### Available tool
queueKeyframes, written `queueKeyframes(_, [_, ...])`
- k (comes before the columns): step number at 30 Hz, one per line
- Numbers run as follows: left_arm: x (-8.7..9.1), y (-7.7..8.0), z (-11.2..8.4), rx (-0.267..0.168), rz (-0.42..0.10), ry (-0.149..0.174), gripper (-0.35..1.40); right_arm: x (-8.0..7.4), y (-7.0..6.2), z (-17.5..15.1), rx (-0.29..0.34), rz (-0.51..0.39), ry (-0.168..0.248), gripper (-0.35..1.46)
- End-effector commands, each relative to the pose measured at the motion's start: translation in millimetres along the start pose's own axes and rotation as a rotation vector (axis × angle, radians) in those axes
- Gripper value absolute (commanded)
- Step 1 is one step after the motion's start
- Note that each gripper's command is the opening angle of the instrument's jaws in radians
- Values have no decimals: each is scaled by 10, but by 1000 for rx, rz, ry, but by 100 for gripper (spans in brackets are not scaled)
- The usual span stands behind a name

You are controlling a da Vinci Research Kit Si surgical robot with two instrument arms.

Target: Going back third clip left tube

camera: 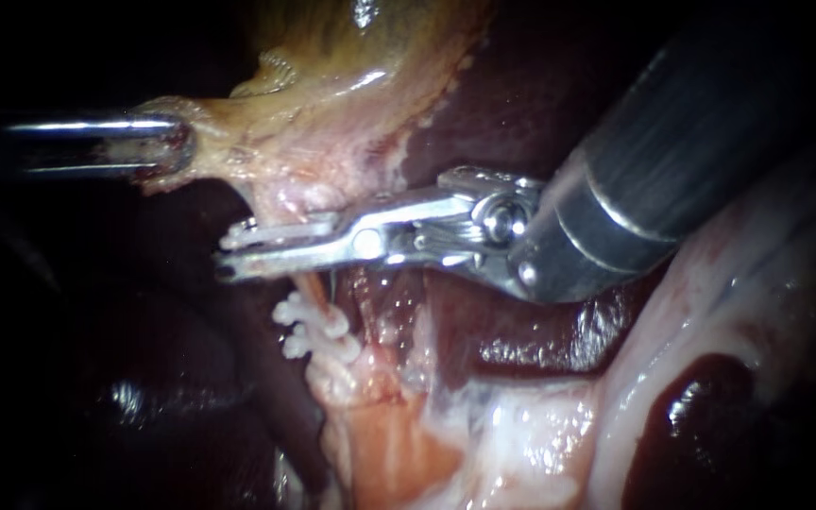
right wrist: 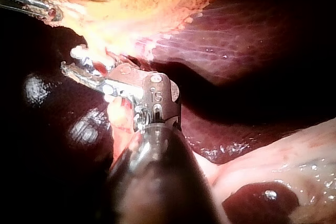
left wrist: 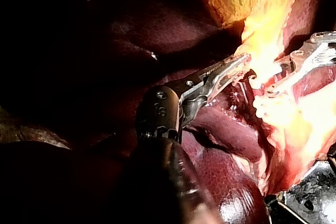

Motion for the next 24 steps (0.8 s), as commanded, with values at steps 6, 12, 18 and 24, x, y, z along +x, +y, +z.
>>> queueKeyframes(6, [0, 0, 0, 0, 1, 0, -35, -17, 20, -19, -40, -188, -8, 50])
queueKeyframes(12, [0, 0, -1, 0, 1, -1, -35, -30, -5, -70, -13, -402, -30, 50])
queueKeyframes(18, [0, 0, -2, 0, 1, -1, -35, -50, -33, -135, -57, -528, -24, 50])
queueKeyframes(24, [0, 1, 0, 0, 1, 0, -35, -66, -42, -179, -55, -562, -30, 50])
